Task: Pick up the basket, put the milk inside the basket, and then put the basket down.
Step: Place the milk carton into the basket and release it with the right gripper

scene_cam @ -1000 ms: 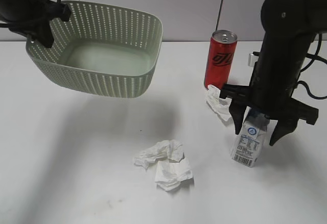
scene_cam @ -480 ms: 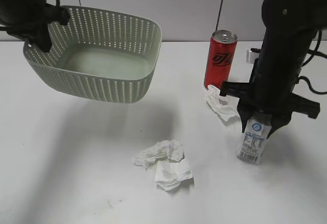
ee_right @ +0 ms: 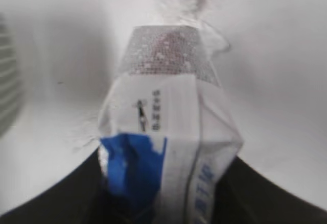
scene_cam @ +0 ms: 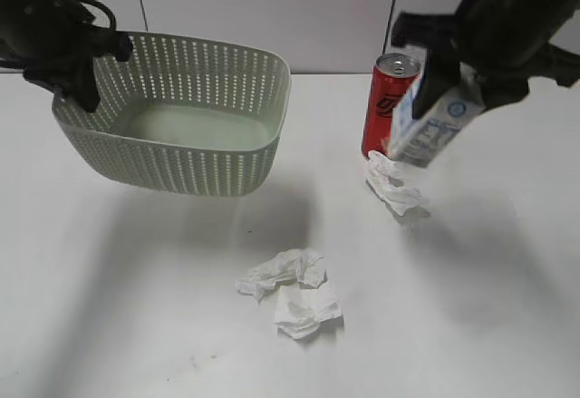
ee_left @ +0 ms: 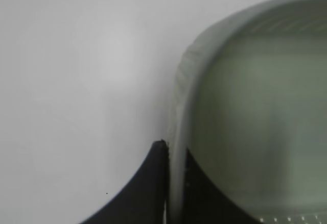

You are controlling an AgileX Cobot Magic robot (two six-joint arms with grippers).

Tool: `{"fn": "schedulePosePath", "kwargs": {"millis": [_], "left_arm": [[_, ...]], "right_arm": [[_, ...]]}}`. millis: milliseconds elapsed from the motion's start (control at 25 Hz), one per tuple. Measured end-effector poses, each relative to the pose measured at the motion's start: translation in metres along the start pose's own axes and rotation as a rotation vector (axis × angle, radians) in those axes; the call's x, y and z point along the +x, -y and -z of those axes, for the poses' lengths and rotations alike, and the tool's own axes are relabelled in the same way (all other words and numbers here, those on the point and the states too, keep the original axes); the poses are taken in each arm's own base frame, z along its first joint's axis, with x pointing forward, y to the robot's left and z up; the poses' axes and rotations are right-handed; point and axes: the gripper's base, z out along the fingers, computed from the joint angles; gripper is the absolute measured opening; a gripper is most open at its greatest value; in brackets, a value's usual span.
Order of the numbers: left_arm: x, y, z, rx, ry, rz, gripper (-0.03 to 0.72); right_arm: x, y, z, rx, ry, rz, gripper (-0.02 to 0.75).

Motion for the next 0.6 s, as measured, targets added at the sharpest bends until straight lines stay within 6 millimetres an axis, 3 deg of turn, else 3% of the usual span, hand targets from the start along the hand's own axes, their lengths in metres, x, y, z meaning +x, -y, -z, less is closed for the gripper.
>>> {"fn": "schedulePosePath", "kwargs": {"millis": [160, 280, 400, 600], "left_arm": [[0.001, 0.007, -0.009, 0.023, -0.023, 0.002, 0.0], [0.002, 0.018, -0.011, 0.033, -0.016, -0.023, 0.0], [0.002, 0.027, -0.013, 0.043, -0.001, -0.042, 0.0], [0.002, 0.028, -0.015, 0.045, 0.003, -0.045, 0.0]], "right_arm": [[-0.012, -0.033, 0.028, -0.25, 0.034, 0.062, 0.301], [-0.023, -0.051, 0.034, -0.341, 0.05, 0.087, 0.301], [-0.03, -0.067, 0.018, -0.351, 0.031, 0.12, 0.301], [-0.026, -0.097, -0.032, -0.315, -0.067, 0.195, 0.301]]}}
